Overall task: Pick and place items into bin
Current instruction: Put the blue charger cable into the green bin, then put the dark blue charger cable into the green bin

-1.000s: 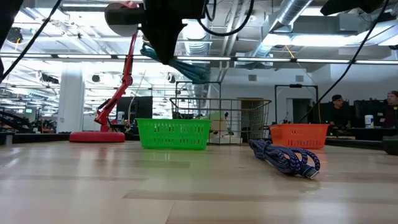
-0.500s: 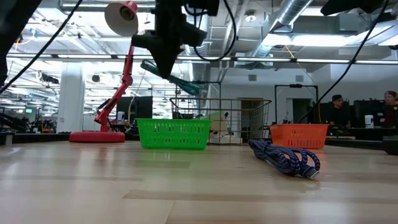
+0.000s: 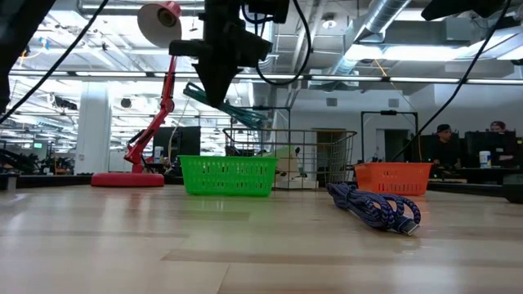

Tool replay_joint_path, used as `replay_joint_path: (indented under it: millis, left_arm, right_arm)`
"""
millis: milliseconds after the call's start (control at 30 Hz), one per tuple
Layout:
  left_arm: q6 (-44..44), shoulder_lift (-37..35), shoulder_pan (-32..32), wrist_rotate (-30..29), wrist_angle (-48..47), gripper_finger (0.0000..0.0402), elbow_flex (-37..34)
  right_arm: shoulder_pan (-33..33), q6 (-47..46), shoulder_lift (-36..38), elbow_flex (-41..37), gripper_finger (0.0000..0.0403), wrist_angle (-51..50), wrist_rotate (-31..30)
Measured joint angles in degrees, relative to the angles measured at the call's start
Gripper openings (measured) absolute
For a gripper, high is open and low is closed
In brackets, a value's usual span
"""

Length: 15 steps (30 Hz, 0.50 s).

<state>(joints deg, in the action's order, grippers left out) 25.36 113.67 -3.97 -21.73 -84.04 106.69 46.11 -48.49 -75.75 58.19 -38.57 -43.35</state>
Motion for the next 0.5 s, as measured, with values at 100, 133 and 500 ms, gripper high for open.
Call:
replay_joint_path:
  millis: [100,133,500]
  left_arm:
    - [0.05,0.0,0.0,2.02,0.02,0.0031,0.0]
    - [-0.03,0.0,0.0,2.02,0.02,0.0036,0.0]
    - [-0.58,0.0,0.0,1.96,1.86,0.0081,0.0]
  right_arm:
    - [0.0,-0.07,0.0,0.0,0.0244,0.0,0.02]
    - [0.0,-0.08,0.0,0.0,0.0244,0.0,0.02]
    - [0.0,-0.09,0.0,0.0,0.0244,0.0,0.04]
